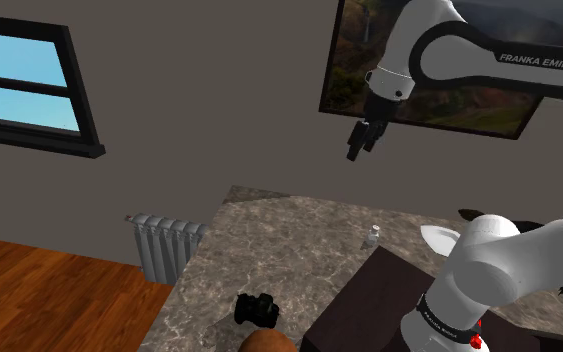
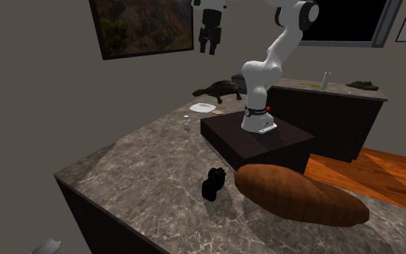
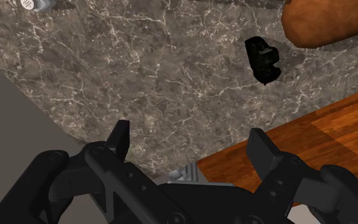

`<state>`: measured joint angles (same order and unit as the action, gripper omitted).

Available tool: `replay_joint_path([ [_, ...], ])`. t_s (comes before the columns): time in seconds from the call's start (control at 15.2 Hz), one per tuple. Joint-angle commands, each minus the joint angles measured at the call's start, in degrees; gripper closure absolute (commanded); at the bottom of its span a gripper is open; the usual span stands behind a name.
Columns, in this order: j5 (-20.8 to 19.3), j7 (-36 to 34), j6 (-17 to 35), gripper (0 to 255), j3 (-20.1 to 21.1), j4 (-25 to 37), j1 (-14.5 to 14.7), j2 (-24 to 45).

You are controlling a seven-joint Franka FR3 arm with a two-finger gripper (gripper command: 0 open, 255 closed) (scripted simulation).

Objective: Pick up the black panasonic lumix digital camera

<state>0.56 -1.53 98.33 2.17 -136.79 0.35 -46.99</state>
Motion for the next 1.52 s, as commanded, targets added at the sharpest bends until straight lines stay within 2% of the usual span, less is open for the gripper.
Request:
replay_joint_path([
  [0.0,0.00,0.00,0.00,0,0.00,0.00,0.00,0.00],
  [0.4,2.59,-3.00,10.96,0,3.62,-11.16,2.03,-1.23],
  [0.79,5.56,-6.23,23.39,0,7.97,-20.07,4.57,1.22],
  [1.12,8.00,-9.27,35.40,0,12.21,-25.34,6.71,7.04],
  [1.45,9.40,-13.00,48.93,0,17.23,-28.17,7.81,16.83],
])
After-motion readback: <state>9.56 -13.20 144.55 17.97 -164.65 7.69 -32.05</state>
